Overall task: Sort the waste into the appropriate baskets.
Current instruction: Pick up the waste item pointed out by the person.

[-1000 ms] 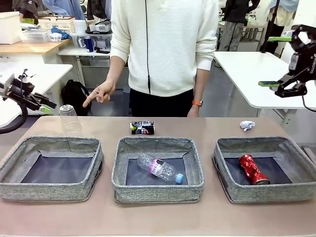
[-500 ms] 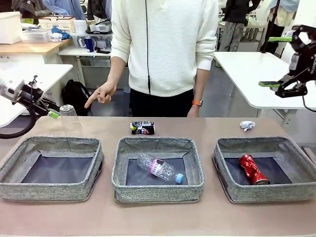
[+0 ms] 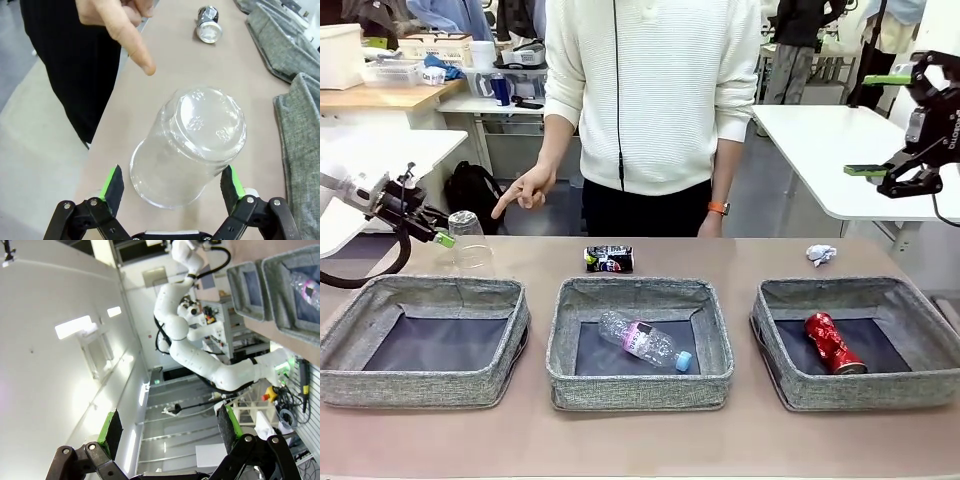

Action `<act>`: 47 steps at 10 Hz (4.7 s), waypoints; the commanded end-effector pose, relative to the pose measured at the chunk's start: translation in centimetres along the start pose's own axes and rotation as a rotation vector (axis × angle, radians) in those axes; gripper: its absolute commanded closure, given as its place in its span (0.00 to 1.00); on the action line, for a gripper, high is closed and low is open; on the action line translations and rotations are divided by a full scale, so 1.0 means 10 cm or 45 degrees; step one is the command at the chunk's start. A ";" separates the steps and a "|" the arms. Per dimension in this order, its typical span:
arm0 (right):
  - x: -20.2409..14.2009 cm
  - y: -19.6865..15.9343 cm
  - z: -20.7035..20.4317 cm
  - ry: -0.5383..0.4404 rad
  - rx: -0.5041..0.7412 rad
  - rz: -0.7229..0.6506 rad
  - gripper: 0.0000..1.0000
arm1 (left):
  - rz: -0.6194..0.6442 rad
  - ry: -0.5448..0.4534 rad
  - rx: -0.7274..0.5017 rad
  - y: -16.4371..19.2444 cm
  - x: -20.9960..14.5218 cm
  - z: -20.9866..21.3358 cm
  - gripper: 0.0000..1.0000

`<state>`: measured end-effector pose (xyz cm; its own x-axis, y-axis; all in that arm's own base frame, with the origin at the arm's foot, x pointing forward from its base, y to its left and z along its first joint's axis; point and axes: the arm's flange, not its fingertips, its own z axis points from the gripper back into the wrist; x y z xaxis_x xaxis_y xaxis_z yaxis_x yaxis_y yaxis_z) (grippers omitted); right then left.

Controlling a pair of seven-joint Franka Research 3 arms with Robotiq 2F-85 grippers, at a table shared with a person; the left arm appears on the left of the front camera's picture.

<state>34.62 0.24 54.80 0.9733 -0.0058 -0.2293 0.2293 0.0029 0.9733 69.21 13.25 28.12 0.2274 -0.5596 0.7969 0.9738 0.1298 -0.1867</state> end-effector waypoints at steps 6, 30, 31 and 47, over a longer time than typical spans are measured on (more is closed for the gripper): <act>-0.01 0.02 0.00 0.003 0.003 0.014 0.00 | -0.149 -0.036 -0.209 -0.15 0.05 -0.44 0.00; -0.01 0.02 0.00 0.003 0.003 0.014 0.00 | -0.143 -0.050 0.131 -0.62 0.66 0.62 0.66; -0.01 0.02 0.00 0.003 0.003 0.014 0.00 | -0.092 0.003 0.146 -0.86 0.91 0.88 0.66; -0.01 0.02 0.00 0.003 0.003 0.014 0.00 | 1.028 0.307 0.139 -1.88 1.88 0.83 0.66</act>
<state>34.61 0.24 54.81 0.9734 -0.0059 -0.2291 0.2291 0.0032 0.9734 55.97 10.11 50.17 0.8226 -0.5113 0.2488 0.5579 0.6416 -0.5263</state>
